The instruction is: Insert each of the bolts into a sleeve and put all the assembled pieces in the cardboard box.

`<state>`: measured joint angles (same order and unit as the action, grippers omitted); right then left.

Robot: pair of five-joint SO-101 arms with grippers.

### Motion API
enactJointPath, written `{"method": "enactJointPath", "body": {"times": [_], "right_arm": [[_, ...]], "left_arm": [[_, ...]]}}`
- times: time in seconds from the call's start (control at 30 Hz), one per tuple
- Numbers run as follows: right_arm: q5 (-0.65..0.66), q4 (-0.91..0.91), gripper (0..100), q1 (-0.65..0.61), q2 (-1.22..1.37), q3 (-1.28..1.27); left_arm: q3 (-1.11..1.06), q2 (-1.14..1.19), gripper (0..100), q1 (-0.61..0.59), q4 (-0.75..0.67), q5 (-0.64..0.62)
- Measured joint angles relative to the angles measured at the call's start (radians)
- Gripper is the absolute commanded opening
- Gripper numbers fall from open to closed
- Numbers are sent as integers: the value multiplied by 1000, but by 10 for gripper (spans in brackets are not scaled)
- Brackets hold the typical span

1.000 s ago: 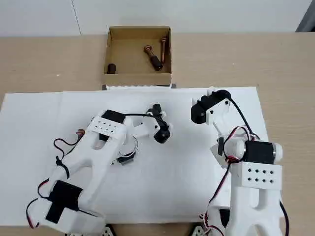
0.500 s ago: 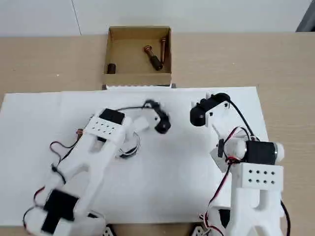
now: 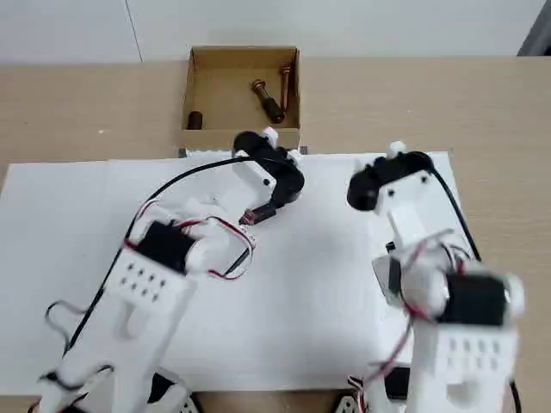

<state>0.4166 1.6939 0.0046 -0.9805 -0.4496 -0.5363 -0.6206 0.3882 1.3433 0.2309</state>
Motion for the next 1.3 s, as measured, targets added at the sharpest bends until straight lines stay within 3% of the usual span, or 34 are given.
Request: {"method": "enactJointPath", "body": {"times": [0.2, 0.47, 0.57, 0.77, 1.03, 1.3], "right_arm": [[-3, -15, 2, -3, -285, -63], [-51, -187, 2, -3, -595, -353], [-120, -273, 3, -5, -706, -470], [-186, -388, 2, -71, -815, -657], [-377, -588, 2, -301, -821, -847], [-399, -795, 2, -496, -821, -1028]], "left_arm": [[-34, -186, 5, 0, -31, -2], [-385, -539, 5, 0, -305, -29], [-509, -677, 5, 0, -391, -118], [-609, -835, 5, 0, -423, -342], [-684, -939, 5, 2, -477, -534], [-802, -1088, 5, 2, -480, -755]]}}
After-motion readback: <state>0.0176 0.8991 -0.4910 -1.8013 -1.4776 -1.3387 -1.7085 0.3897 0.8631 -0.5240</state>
